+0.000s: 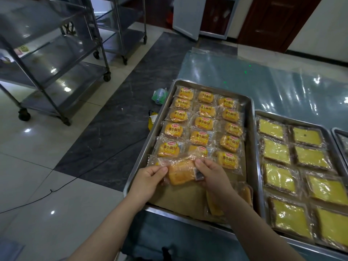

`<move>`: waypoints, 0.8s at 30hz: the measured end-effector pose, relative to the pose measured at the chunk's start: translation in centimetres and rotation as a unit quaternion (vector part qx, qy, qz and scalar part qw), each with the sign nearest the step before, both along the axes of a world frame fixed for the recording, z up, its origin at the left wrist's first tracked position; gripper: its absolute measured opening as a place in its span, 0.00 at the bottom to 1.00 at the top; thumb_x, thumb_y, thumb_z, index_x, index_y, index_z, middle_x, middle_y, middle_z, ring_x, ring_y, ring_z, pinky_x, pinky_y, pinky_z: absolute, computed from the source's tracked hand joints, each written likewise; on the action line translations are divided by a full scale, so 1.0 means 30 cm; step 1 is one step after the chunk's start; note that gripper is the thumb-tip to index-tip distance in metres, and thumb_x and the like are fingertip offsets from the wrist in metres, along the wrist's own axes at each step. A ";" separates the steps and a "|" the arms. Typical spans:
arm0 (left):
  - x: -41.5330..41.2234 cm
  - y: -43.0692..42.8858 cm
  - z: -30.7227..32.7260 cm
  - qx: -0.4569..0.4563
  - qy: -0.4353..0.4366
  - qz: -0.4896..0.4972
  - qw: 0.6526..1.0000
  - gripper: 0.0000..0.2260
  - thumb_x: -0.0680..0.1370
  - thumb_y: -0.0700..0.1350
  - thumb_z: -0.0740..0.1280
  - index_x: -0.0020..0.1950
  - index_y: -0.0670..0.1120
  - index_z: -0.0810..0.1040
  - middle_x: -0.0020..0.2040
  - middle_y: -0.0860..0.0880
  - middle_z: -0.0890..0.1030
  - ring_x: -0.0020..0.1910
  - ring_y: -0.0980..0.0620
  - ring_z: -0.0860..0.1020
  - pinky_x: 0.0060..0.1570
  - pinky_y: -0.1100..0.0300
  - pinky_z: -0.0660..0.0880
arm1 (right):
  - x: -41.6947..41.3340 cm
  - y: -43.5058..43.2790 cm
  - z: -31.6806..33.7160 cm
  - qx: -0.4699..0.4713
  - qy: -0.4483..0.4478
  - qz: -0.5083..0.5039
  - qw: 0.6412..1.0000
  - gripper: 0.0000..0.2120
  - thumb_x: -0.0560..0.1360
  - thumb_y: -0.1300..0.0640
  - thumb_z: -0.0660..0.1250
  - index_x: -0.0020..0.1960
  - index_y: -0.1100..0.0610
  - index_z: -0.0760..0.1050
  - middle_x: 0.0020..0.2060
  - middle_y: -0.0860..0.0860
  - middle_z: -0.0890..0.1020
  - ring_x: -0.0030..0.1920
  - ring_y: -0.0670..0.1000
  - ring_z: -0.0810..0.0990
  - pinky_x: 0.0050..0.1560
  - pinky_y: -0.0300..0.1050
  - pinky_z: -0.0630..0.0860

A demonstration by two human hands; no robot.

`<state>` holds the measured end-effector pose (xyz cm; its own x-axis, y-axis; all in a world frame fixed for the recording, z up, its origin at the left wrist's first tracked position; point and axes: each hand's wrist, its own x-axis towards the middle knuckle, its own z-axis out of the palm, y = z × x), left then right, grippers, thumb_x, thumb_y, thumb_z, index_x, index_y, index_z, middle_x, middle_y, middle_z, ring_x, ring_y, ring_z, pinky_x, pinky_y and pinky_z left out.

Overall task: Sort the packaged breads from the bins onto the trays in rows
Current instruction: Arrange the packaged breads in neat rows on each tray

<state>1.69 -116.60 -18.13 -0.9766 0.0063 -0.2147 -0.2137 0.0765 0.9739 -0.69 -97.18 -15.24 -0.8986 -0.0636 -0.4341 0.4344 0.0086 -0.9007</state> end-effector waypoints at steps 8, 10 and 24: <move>-0.006 -0.006 0.056 0.100 -0.061 0.019 0.993 0.12 0.73 0.52 0.66 0.51 0.47 0.82 0.47 0.48 0.84 0.48 0.48 0.82 0.44 0.61 0.78 | 0.006 -0.030 0.032 -0.021 0.173 -0.009 0.985 0.13 0.71 0.68 0.70 0.47 0.51 0.85 0.59 0.41 0.80 0.61 0.42 0.76 0.52 0.37 0.77; -0.008 0.001 0.068 0.182 -0.095 -0.007 0.979 0.18 0.73 0.55 0.64 0.56 0.46 0.80 0.51 0.46 0.83 0.51 0.48 0.81 0.48 0.57 0.78 | 0.006 -0.039 0.036 0.052 0.209 0.099 0.972 0.17 0.70 0.69 0.70 0.42 0.46 0.85 0.68 0.43 0.73 0.68 0.41 0.68 0.63 0.39 0.71; -0.002 -0.034 0.057 0.138 -0.073 0.024 0.987 0.10 0.77 0.38 0.65 0.58 0.43 0.74 0.45 0.45 0.84 0.44 0.50 0.82 0.43 0.59 0.78 | -0.029 -0.063 -0.021 0.046 0.076 0.072 0.994 0.16 0.69 0.65 0.73 0.52 0.53 0.72 0.45 0.50 0.84 0.45 0.46 0.84 0.41 0.39 0.79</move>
<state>1.64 -117.61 -16.43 -0.9364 0.0396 -0.3488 -0.3494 -0.2018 0.9150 -1.55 -99.07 -15.87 -0.9386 -0.1622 -0.3046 0.2826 0.1455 -0.9481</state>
